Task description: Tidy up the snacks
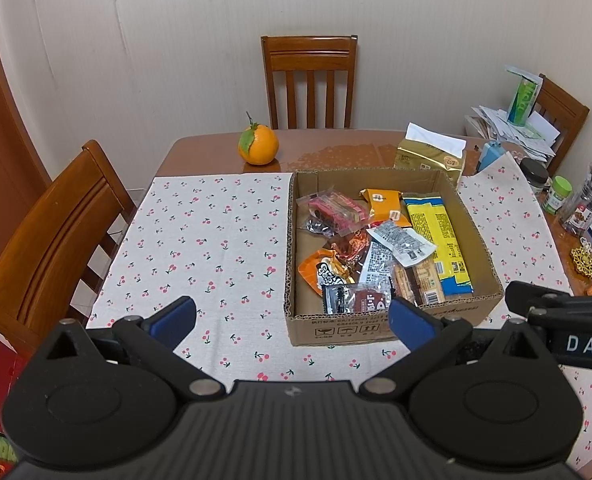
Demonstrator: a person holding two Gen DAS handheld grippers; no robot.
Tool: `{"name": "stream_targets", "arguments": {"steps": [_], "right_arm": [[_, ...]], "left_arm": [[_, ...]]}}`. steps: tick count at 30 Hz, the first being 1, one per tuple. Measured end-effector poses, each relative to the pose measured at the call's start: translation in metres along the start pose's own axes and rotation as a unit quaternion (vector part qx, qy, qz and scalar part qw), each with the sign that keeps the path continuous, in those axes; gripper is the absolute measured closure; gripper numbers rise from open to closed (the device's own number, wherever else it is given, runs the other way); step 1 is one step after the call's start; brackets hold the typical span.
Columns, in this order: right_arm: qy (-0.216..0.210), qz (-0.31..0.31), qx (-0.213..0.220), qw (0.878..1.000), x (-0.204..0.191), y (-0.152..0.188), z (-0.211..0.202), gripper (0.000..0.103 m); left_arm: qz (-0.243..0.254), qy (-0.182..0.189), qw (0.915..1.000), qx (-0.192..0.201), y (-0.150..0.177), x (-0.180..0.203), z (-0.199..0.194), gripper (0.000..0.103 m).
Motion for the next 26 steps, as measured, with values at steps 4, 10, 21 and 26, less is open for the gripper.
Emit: {"name": "stream_targets", "arguments": {"steps": [4, 10, 21, 26], "right_arm": [[0.0, 0.0, 0.0, 1.0, -0.0002, 0.0001, 0.0002, 0.0], [0.0, 0.0, 0.001, 1.0, -0.0001, 0.0005, 0.0, 0.0], [0.001, 0.0, 0.004, 1.0, 0.0001, 0.0018, -0.0015, 0.0], [0.0, 0.0, 0.003, 1.0, 0.0, 0.0025, -0.0023, 0.0]], "left_arm": [[0.0, 0.001, 1.0, -0.001, 0.0001, -0.0002, 0.0001, 0.001], [-0.002, 0.001, 1.0, -0.001, 0.001, 0.0003, -0.0004, 0.001], [-0.003, 0.001, 1.0, 0.0, 0.0016, 0.0003, -0.0014, 0.001], [-0.003, 0.0, 1.0, 0.0, 0.002, -0.0001, -0.0014, 0.001]]}}
Point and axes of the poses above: each gripper's, at about its wrist camera, not at the fingertips, and z roughly the way its jaws point, x to its right, y to its underside, the point moved 2 cm from there along z, roughly the way its jaws point, and after that the axes turned 3 degrees about -x, right-handed, at the moved point
